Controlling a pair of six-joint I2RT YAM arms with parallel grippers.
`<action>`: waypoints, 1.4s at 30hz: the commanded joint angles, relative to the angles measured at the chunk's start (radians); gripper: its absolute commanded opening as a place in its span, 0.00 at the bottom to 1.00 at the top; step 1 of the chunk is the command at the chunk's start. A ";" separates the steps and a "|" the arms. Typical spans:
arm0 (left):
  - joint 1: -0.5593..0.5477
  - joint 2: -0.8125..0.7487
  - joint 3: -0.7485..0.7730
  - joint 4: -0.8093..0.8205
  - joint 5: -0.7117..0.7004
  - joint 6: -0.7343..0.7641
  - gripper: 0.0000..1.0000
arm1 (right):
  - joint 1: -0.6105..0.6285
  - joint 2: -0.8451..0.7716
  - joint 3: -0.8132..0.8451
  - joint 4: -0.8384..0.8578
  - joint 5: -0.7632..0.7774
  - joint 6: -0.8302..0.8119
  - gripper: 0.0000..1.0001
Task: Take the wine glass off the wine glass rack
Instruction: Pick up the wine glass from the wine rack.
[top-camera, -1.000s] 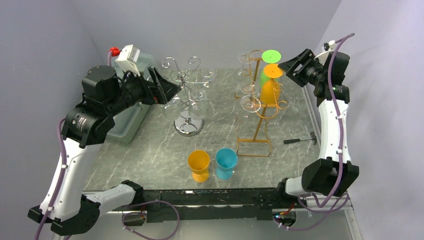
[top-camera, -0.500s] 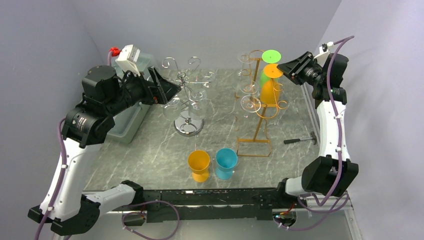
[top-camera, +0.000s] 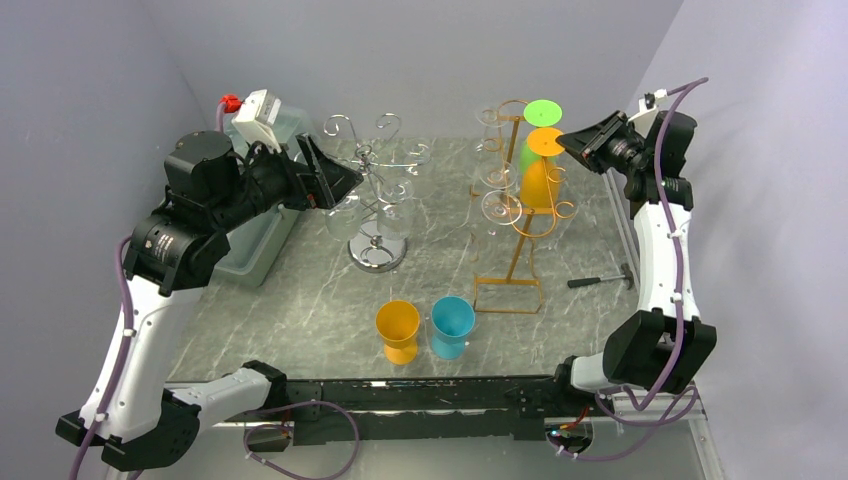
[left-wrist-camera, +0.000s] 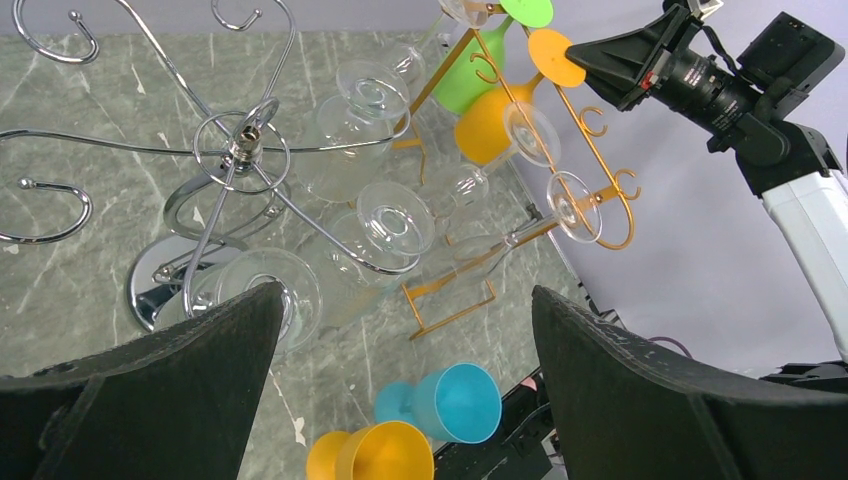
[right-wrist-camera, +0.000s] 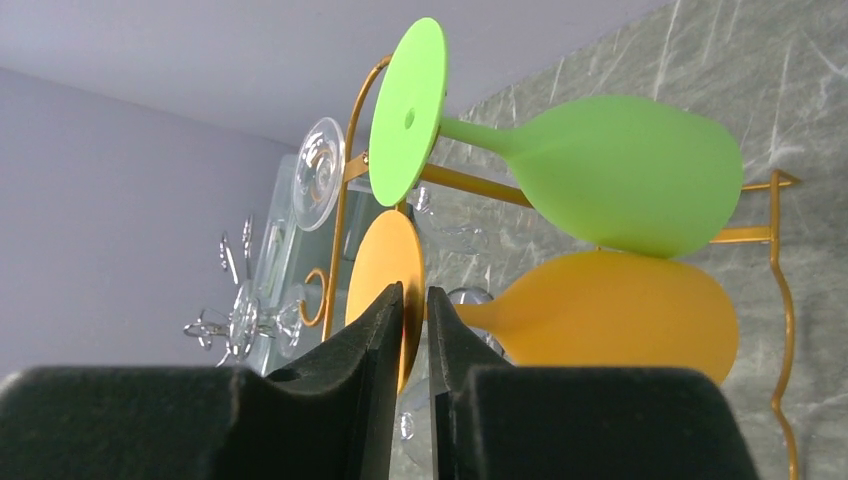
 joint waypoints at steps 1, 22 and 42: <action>0.003 -0.008 0.003 0.044 0.023 -0.006 0.99 | -0.012 -0.042 -0.017 0.066 -0.024 0.045 0.15; 0.003 -0.011 -0.008 0.050 0.016 -0.011 0.99 | -0.063 -0.087 -0.095 0.205 -0.051 0.217 0.00; 0.003 -0.013 -0.011 0.056 0.019 -0.017 0.99 | -0.067 -0.119 -0.051 0.169 0.076 0.221 0.00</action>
